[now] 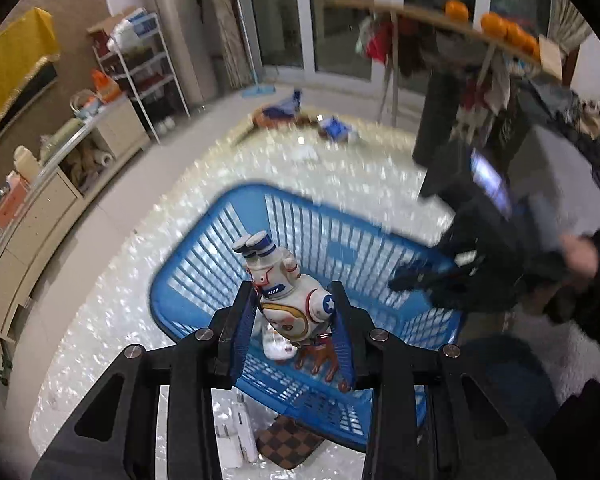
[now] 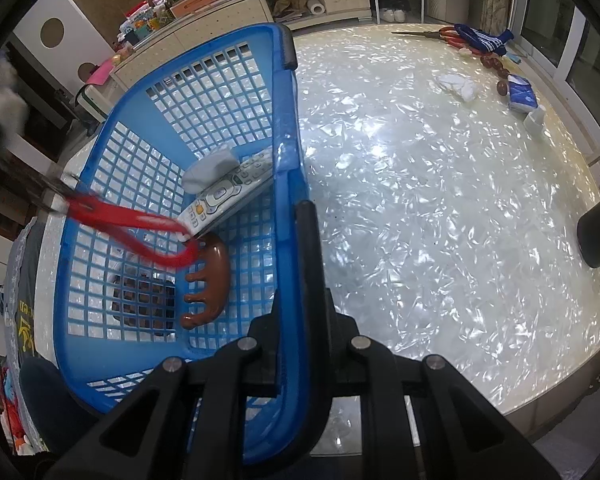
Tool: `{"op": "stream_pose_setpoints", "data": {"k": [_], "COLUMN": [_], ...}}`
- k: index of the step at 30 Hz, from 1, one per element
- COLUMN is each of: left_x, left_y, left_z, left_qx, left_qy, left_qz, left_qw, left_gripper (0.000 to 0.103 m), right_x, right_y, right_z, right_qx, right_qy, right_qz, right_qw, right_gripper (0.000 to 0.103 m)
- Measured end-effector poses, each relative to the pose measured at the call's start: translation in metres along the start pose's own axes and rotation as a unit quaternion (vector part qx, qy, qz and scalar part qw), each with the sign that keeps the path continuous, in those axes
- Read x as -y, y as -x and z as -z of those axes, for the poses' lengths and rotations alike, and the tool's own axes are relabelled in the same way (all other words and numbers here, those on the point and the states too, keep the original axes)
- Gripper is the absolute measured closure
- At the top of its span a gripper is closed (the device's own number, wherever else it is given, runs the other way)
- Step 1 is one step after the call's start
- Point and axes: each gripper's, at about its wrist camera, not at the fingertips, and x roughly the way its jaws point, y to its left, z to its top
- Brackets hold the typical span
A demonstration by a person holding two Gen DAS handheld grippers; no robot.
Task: Organize rigid objects
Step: 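Open the left tool to drop the robot figure into the basket, then move the left tool to the white charger plug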
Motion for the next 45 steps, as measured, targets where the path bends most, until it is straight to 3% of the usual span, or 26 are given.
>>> {"op": "stream_pose_setpoints", "data": {"k": [10,30,31,32,35,41,45], "left_x": [0.009,0.026,0.027,0.027,0.026,0.013,-0.004], "left_y": [-0.072,-0.136,-0.135,-0.133,-0.131,-0.1,-0.08], "left_z": [0.032,0.038,0.038,0.037,0.038,0.037,0.034], "left_qx": [-0.081,-0.178,-0.174,-0.171,-0.171,-0.157,-0.142], "left_qy": [-0.062,-0.12,-0.121,-0.121,-0.119,-0.126,-0.098], "left_qz": [0.051,0.054,0.056,0.055,0.062,0.06,0.047], "left_qw": [0.9935,0.9752,0.9757,0.9764,0.9762,0.9777,0.9839], "left_gripper": [0.064,0.063,0.057,0.043,0.025,0.004,0.002], "right_x": [0.001,0.002,0.002,0.002,0.003,0.005,0.004], "right_y": [-0.002,-0.002,-0.002,-0.002,-0.002,-0.002,-0.003], "right_z": [0.0,0.002,0.002,0.002,0.002,0.001,0.0], "right_qx": [0.001,0.005,0.005,0.005,0.006,0.006,0.005], "right_qy": [-0.002,-0.003,-0.003,-0.003,-0.004,-0.011,-0.009], "right_qz": [-0.006,-0.013,-0.013,-0.013,-0.014,-0.025,-0.022], "right_qw": [1.0,1.0,1.0,1.0,1.0,1.0,1.0], "right_gripper": [0.09,0.089,0.089,0.089,0.089,0.088,0.088]}}
